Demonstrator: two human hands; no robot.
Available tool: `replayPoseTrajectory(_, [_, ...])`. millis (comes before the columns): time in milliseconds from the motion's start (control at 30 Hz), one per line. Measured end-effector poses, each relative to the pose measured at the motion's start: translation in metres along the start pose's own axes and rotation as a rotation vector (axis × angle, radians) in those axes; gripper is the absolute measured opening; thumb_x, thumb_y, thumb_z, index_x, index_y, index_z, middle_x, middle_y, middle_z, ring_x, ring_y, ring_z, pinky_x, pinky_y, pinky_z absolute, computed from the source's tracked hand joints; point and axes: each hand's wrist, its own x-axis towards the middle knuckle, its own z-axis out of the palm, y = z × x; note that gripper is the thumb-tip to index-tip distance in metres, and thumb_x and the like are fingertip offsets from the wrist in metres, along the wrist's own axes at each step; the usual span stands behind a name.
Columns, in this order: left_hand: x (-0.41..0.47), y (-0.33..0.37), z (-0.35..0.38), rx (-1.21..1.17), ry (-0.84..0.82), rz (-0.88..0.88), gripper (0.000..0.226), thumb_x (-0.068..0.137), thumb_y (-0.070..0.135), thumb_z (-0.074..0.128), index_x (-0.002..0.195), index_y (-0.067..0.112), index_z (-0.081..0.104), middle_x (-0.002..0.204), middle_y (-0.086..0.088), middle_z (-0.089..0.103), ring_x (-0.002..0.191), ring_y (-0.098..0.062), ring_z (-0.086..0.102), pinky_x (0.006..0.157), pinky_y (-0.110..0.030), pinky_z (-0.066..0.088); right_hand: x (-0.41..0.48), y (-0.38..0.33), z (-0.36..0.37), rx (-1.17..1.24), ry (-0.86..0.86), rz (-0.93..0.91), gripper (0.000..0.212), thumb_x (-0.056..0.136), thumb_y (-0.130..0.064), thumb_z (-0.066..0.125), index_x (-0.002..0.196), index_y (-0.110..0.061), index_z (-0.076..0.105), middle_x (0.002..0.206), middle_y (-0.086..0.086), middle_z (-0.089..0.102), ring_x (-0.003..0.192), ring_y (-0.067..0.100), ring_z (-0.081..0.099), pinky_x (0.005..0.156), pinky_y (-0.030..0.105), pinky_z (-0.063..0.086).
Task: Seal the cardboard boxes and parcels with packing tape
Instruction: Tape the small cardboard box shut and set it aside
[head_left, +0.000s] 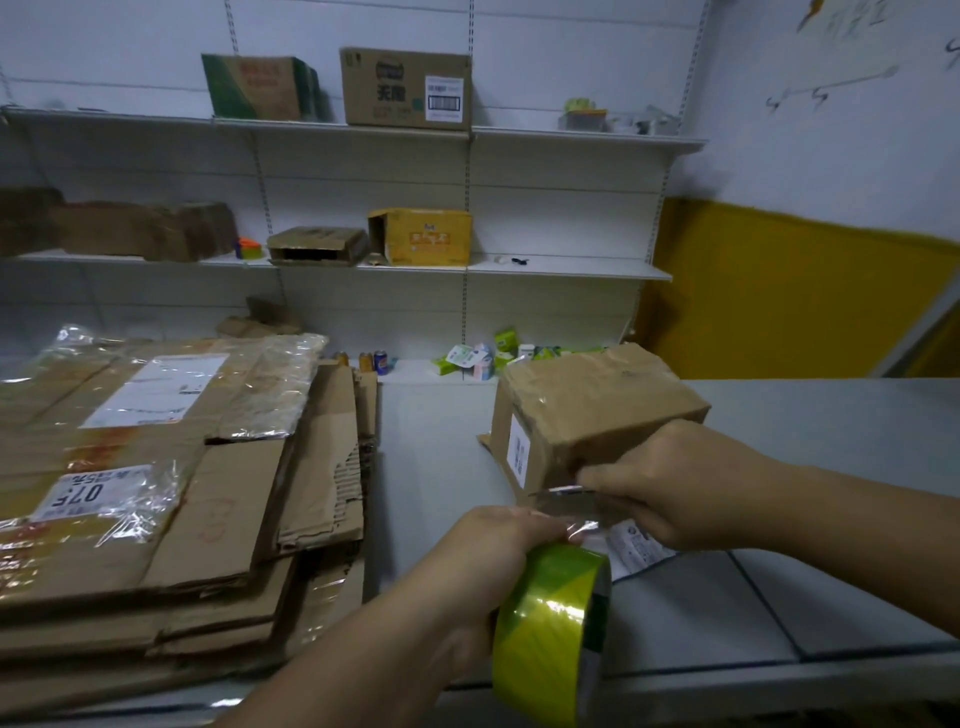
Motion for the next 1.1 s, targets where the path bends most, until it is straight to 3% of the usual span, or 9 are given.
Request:
replayPoseTrajectory(200, [-0.003,-0.001,-0.003,-0.004,0.009,-0.002,0.016,0.085,0.007,0.062,0.073,0.007,0.072,0.067,-0.012,0.068,0.052,-0.018,0.063,0.051,-0.020,0.051,-0.014,0.003,0.019,0.087,-0.015,0.121,0.038,0.088,-0.038,0.038,0.110,-0.026,0.066,0.059,-0.005,0.064,0.047,0.014,0.058,0.044,0.019,0.029])
replayPoseTrajectory(367, [-0.007,0.005,-0.011,0.022,0.006,0.136,0.019,0.087,0.014,0.061,0.073,0.012,0.073,0.082,-0.015,0.069,0.073,-0.025,0.063,0.068,-0.029,0.049,-0.019,-0.007,0.003,0.464,-0.020,0.339,0.014,0.091,-0.040,0.040,0.094,-0.037,0.053,0.067,-0.010,0.058,0.058,0.007,0.050,0.051,0.018,0.033])
replayPoseTrajectory(533, [-0.015,0.005,-0.008,0.079,0.032,0.304,0.019,0.090,0.016,0.059,0.075,0.017,0.070,0.077,-0.010,0.065,0.071,-0.022,0.056,0.060,-0.027,0.042,-0.032,-0.035,-0.002,0.919,0.354,0.547,0.022,0.074,-0.048,0.061,0.072,-0.026,0.061,0.060,-0.006,0.055,0.054,0.005,0.050,0.053,0.015,0.040])
replayPoseTrajectory(667, [-0.022,-0.002,0.006,0.005,-0.029,0.377,0.010,0.082,0.020,0.062,0.079,0.016,0.070,0.085,-0.015,0.069,0.077,-0.025,0.059,0.072,-0.034,0.045,-0.030,-0.061,0.002,1.091,0.331,0.479,0.028,0.076,-0.026,0.080,0.103,-0.027,0.070,0.097,-0.002,0.069,0.089,0.010,0.066,0.073,0.023,0.053])
replayPoseTrajectory(733, [-0.023,-0.006,0.013,-0.043,-0.043,0.404,0.017,0.074,0.026,0.061,0.080,0.015,0.073,0.093,-0.013,0.072,0.084,-0.026,0.065,0.081,-0.040,0.050,-0.030,-0.065,0.006,1.166,0.326,0.520,0.028,0.077,-0.019,0.078,0.105,-0.022,0.072,0.100,-0.001,0.072,0.094,0.010,0.068,0.077,0.023,0.054])
replayPoseTrajectory(800, [-0.018,-0.011,0.017,-0.037,-0.003,0.435,0.017,0.078,0.024,0.061,0.081,0.017,0.075,0.090,-0.007,0.074,0.084,-0.021,0.069,0.078,-0.038,0.055,-0.032,-0.061,0.008,1.127,0.395,0.594,0.011,0.077,-0.023,0.078,0.088,-0.022,0.076,0.085,0.002,0.074,0.081,0.015,0.070,0.071,0.028,0.056])
replayPoseTrajectory(900, [-0.005,-0.021,0.021,-0.027,0.069,0.435,0.019,0.090,0.017,0.056,0.100,0.023,0.072,0.090,-0.002,0.075,0.079,-0.015,0.071,0.058,-0.028,0.057,-0.042,-0.046,0.009,0.993,0.416,0.682,0.014,0.071,-0.036,0.076,0.079,-0.024,0.073,0.071,0.007,0.069,0.070,0.025,0.065,0.066,0.040,0.053])
replayPoseTrajectory(1000, [0.010,-0.033,0.028,0.007,0.094,0.434,0.023,0.089,0.014,0.059,0.109,0.024,0.066,0.100,0.001,0.074,0.087,-0.011,0.070,0.064,-0.024,0.057,-0.054,-0.029,0.004,0.934,0.328,0.717,0.019,0.078,-0.016,0.077,0.078,-0.033,0.072,0.077,-0.003,0.073,0.075,0.014,0.068,0.070,0.034,0.054])
replayPoseTrajectory(1100, [0.021,-0.045,0.039,-0.002,0.095,0.454,0.030,0.086,0.009,0.064,0.113,0.022,0.063,0.102,0.003,0.072,0.082,-0.001,0.069,0.063,-0.016,0.053,-0.064,-0.017,-0.003,0.904,0.180,0.693,0.029,0.081,-0.009,0.074,0.068,-0.034,0.069,0.062,-0.014,0.067,0.061,-0.001,0.061,0.060,0.017,0.047])
